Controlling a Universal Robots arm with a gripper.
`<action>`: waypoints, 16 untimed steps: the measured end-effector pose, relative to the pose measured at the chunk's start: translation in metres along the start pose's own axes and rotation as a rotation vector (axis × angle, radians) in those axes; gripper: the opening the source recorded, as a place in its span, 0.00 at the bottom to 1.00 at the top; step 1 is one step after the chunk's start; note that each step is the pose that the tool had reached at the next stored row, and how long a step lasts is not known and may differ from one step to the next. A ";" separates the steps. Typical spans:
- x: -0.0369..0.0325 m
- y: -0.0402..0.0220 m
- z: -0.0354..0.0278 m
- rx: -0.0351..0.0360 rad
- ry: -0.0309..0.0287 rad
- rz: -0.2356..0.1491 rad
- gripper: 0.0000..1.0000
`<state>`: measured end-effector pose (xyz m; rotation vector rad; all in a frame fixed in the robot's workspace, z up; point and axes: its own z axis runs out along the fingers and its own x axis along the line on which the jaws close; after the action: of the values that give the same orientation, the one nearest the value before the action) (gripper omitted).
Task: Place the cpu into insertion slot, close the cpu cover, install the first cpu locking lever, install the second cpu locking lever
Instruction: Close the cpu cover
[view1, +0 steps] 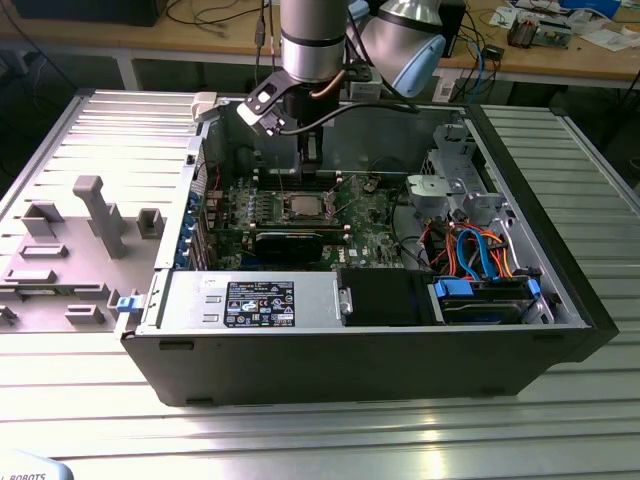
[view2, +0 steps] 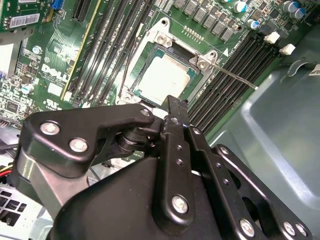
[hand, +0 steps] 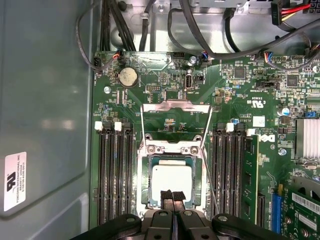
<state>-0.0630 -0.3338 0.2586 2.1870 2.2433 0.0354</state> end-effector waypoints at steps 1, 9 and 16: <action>0.0000 0.0000 -0.0004 0.0001 0.0000 0.000 0.11; 0.0000 0.0001 -0.0035 0.0001 0.0000 0.000 0.11; 0.0000 0.0001 -0.0048 0.0000 0.0000 0.000 0.11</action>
<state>-0.0630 -0.3338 0.2633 2.1870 2.2434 0.0354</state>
